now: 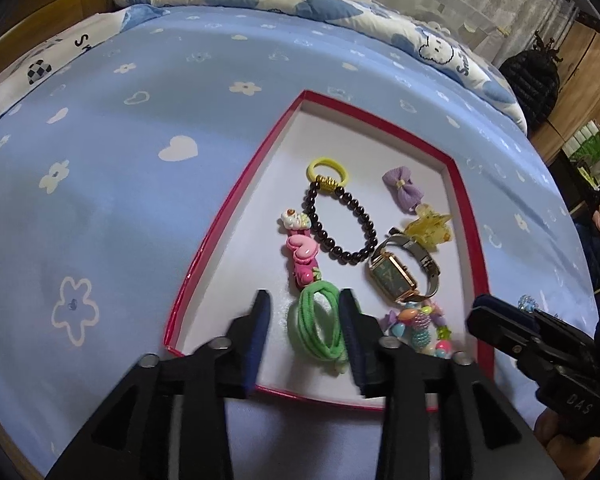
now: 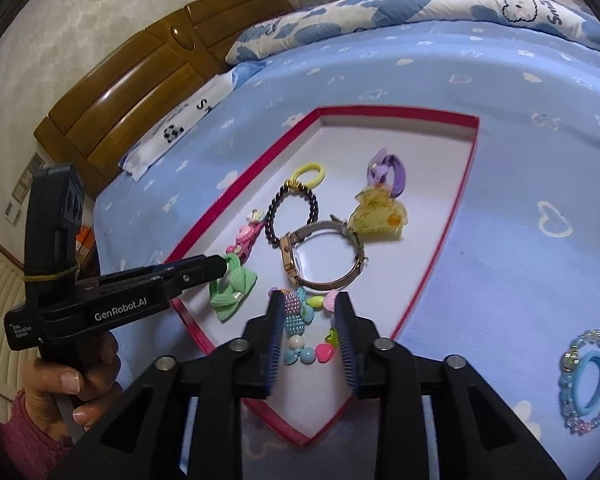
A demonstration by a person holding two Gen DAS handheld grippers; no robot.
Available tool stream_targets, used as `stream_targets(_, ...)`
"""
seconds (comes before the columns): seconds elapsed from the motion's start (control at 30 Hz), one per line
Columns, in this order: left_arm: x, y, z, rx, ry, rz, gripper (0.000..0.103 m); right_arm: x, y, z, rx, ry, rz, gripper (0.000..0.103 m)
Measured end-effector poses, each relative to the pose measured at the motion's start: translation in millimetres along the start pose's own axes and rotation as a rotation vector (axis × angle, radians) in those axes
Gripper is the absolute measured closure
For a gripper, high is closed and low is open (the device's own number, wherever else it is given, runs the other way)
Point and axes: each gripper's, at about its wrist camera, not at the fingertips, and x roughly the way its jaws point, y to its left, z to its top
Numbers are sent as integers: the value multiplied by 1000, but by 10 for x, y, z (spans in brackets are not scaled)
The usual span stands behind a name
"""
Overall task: Organize jewelry
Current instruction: 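Move both open tools back to the beaded bracelet and silver chain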
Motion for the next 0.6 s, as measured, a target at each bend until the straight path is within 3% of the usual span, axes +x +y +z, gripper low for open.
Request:
stream_targets(0.07, -63, -10, -3, -5, -14, -9, 61, -100, -15, 9, 6, -25, -2, 62)
stream_targets(0.23, -237, -73, -15, -9, -49, -35, 52, -385, -99, 9, 34, -93, -18, 60)
stream_targets(0.6, -434, -437, -88, 63, -67, -113, 44, -1036, -443, -174, 116, -203, -104, 52)
